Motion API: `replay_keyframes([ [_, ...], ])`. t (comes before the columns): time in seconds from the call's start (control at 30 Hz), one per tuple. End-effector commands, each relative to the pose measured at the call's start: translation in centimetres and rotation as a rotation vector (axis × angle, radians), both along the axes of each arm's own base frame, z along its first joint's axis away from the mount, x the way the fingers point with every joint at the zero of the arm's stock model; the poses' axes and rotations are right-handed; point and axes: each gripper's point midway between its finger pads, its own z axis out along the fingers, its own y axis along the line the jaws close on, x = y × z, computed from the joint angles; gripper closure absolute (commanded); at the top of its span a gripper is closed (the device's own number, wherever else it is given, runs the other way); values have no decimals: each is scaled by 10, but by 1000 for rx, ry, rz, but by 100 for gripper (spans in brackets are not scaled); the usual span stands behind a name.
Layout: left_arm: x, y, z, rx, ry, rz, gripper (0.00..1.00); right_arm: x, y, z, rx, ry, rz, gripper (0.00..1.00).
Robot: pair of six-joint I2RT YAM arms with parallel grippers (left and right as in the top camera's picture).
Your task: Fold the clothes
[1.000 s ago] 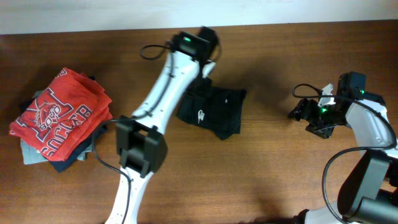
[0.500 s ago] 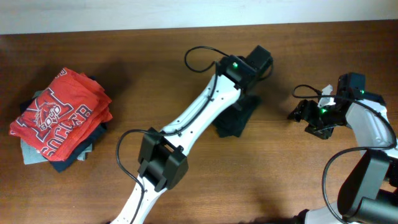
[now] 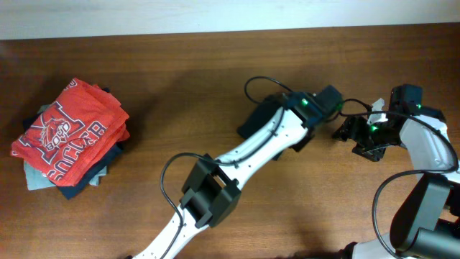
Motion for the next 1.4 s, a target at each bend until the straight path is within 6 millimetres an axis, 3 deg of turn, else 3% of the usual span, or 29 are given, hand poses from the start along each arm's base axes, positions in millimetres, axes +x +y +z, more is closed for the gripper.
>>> replay_keyframes([
  [0.0,-4,-5,5,33,-54,-17,60,4,0,4,4,-15,5,24],
  [0.2,12,28,32,180,-167,16,54,4,0,4,4,-15,5,23],
  [0.4,36,61,70,155,-191,124,54,4,0,4,4,-16,6,24],
  [0.5,58,80,79,122,-198,188,54,9,15,12,89,-72,58,30],
  [0.57,70,89,76,67,-160,227,56,16,34,25,198,-161,137,40],
  [0.63,77,91,66,-37,-66,241,70,20,52,42,314,-251,201,56],
  [0.7,76,75,58,-229,106,135,77,22,63,53,386,-290,219,76],
  [0.77,70,55,61,-492,290,21,83,24,73,58,417,-310,242,93],
  [0.87,73,53,63,-688,433,26,87,31,92,59,414,-339,305,96],
  [1.1,66,51,31,-692,527,6,89,72,157,65,344,-546,530,96],
  [1.2,58,42,20,-703,564,-32,89,85,173,46,276,-514,507,96],
  [1.37,55,48,-14,-610,590,0,89,91,176,-5,168,-393,462,96],
])
